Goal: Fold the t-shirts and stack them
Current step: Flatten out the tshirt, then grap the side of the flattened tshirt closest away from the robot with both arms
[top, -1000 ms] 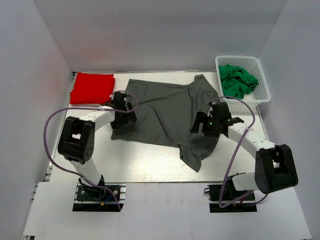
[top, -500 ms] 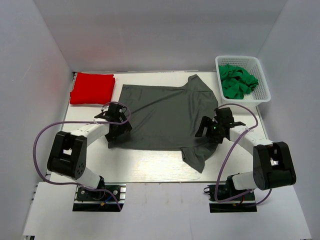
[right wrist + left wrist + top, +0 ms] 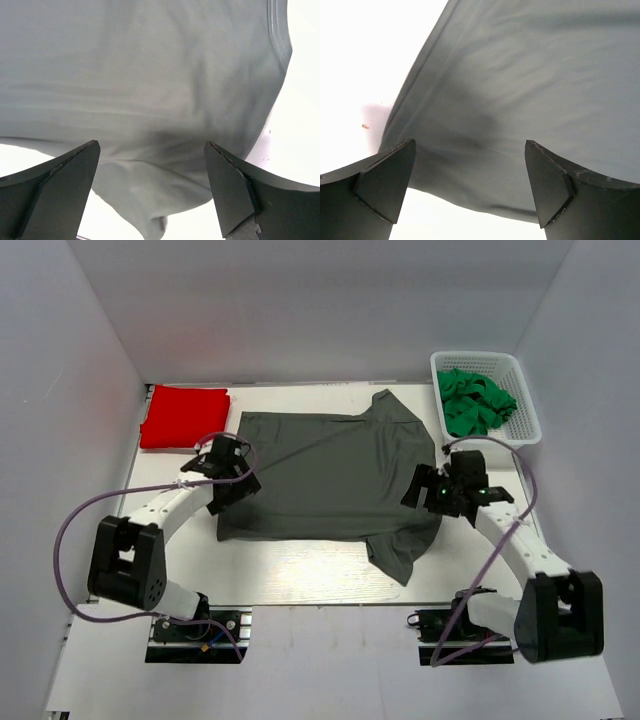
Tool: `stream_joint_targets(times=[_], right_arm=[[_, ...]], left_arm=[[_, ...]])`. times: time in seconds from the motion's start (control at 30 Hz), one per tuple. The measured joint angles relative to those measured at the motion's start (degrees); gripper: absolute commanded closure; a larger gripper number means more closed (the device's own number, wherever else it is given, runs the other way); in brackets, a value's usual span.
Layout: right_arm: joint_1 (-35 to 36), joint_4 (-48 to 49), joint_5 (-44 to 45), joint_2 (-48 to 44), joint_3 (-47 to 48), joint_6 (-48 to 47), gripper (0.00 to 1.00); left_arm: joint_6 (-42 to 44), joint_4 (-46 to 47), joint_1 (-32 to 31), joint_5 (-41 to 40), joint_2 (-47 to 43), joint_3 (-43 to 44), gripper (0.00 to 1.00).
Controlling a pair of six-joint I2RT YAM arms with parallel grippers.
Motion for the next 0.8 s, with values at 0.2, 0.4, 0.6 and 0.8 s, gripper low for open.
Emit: stream_joint_targets(times=[0.2,0.4,0.6,0.8], right_arm=[[2.0,-7.5,-0.9,-8.8,8.4,-2.8,0.1],[8.0,-13.7,-4.9,-11.1,6.3,-0.5,0.1],[13.4,-20.7,-6.7,-12.2,1.0,2.5,0.1],[16.3,-24.2,-7.3,-12.4,-1.2,5.0,0.1]], left_arm=[[-1.5,-4.7,0.1,-0.2,-9.1,3.7,0.0],[-6.3,-11.0,0.7,-1.0,-14.4,-1.4,0.0],[-9.4,-12.1,2.6,-1.5,-12.1,-10.3,0.02],[-10.6,-7.1,5.0,-1.8,-11.3,-13.2,0.08]])
